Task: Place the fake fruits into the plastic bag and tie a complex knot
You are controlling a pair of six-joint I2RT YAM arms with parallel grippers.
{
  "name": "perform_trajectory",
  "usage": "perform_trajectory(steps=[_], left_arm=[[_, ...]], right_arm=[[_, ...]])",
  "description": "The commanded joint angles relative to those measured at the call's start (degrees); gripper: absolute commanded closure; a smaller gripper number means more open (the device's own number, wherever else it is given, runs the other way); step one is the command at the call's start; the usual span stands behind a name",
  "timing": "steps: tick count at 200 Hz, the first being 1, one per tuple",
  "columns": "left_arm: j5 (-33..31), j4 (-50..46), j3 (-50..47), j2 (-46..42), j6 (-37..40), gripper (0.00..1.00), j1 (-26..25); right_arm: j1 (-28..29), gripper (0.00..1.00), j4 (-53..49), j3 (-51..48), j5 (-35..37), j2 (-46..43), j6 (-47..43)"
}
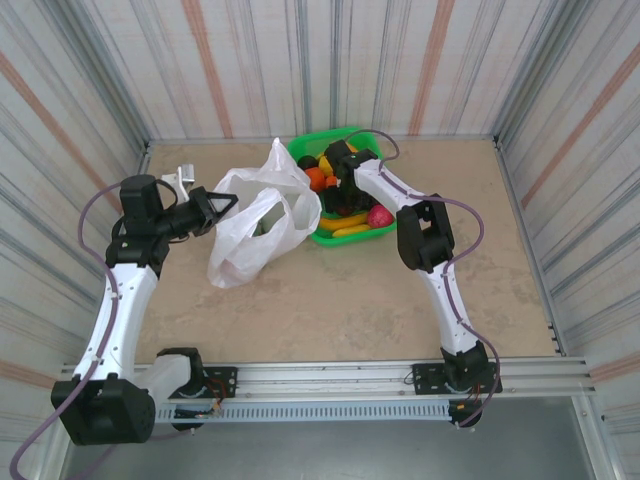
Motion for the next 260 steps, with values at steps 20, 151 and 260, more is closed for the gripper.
perform_trajectory(steps=[20, 151, 260], left_arm=[[1.6, 0.3, 1.1, -1.8, 0.4, 1.0, 0.6], [1.6, 1.2, 0.1, -2.2, 0.0, 1.0, 0.6], [1.6, 1.4, 0.6, -1.2, -0.5, 1.0, 0.6]], right_arm=[[0.2, 0.29, 0.3, 1.1, 2.6, 1.8, -0.4], [0.8, 0.44, 4.1, -6.8, 4.1, -8.1, -0.5], [0.8, 0.45, 9.1, -15.7, 1.8, -19.7, 0.7]])
